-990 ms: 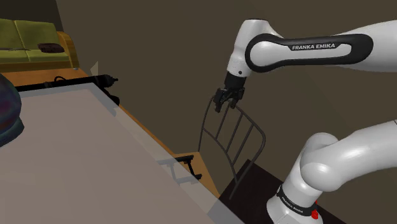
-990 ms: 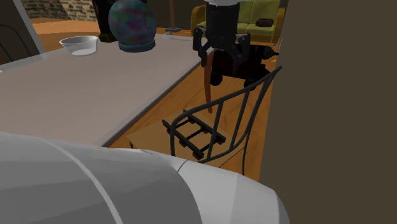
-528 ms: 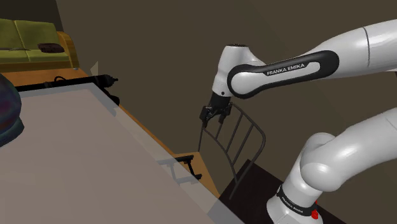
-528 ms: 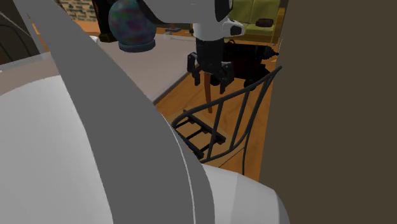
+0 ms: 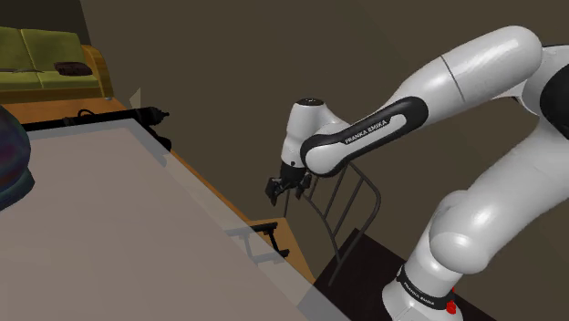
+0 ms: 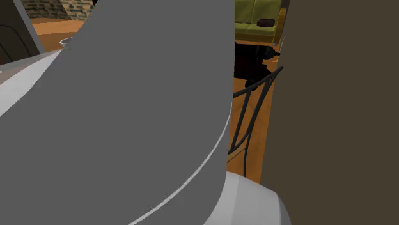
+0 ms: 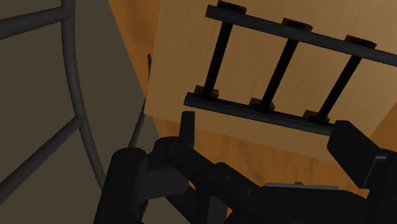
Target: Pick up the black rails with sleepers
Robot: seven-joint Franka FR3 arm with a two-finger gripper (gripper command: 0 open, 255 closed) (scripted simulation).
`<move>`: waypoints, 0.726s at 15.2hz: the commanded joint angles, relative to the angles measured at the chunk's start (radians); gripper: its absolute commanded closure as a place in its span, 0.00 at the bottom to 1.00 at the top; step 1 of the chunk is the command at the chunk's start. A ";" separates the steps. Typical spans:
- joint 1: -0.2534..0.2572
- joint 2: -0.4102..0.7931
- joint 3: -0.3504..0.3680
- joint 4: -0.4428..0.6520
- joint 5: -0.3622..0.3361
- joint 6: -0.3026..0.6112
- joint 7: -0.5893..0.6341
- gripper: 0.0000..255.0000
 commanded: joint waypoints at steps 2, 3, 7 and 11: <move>-0.017 0.134 0.042 0.024 -0.061 0.104 0.106 0.00; -0.022 0.177 0.052 0.035 -0.090 0.132 0.144 0.00; -0.022 0.358 0.059 0.099 -0.242 0.224 0.322 0.00; 0.031 0.536 0.007 0.190 -0.396 0.285 0.497 0.00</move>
